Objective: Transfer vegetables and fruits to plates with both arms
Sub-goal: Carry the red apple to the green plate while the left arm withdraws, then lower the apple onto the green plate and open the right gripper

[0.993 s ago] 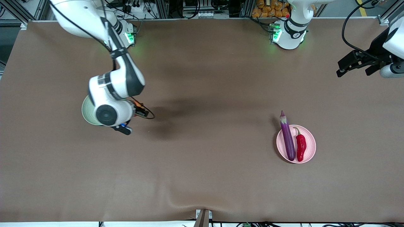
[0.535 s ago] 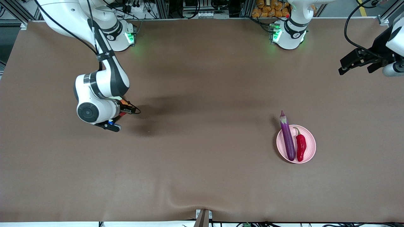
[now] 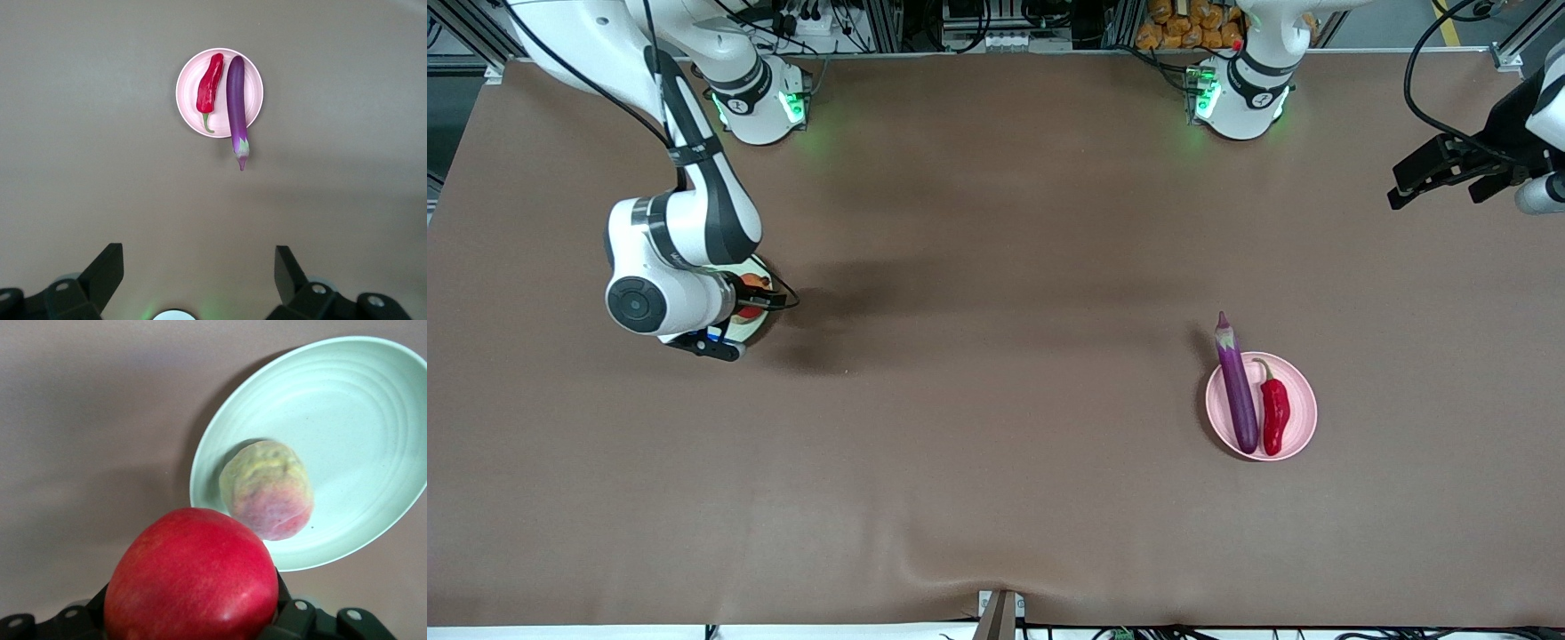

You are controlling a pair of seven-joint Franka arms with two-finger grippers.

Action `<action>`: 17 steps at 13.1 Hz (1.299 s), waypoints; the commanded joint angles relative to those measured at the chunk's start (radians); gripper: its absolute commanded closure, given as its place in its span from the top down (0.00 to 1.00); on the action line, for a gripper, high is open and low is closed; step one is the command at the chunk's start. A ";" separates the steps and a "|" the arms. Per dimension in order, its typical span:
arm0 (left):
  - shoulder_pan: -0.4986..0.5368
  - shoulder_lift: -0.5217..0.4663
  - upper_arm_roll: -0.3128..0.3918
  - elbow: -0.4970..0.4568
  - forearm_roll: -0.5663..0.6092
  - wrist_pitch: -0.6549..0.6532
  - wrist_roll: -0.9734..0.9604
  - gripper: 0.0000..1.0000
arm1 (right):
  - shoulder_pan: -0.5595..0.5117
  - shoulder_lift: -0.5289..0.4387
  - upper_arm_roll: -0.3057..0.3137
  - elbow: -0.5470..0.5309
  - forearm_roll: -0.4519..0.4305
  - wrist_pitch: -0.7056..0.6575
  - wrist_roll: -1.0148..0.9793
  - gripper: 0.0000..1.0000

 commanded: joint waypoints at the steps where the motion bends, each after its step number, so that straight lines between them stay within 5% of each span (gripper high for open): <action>1: 0.004 -0.017 0.002 0.003 -0.004 -0.025 0.011 1.00 | -0.030 -0.047 0.021 -0.055 -0.022 0.019 -0.023 0.00; 10: 0.004 -0.022 0.002 0.004 -0.004 -0.026 0.011 1.00 | -0.047 -0.119 0.020 -0.134 -0.024 0.037 -0.027 0.00; 17: 0.004 -0.020 0.002 0.006 -0.004 -0.043 0.012 1.00 | -0.283 -0.053 0.020 -0.131 -0.074 0.174 -0.296 0.00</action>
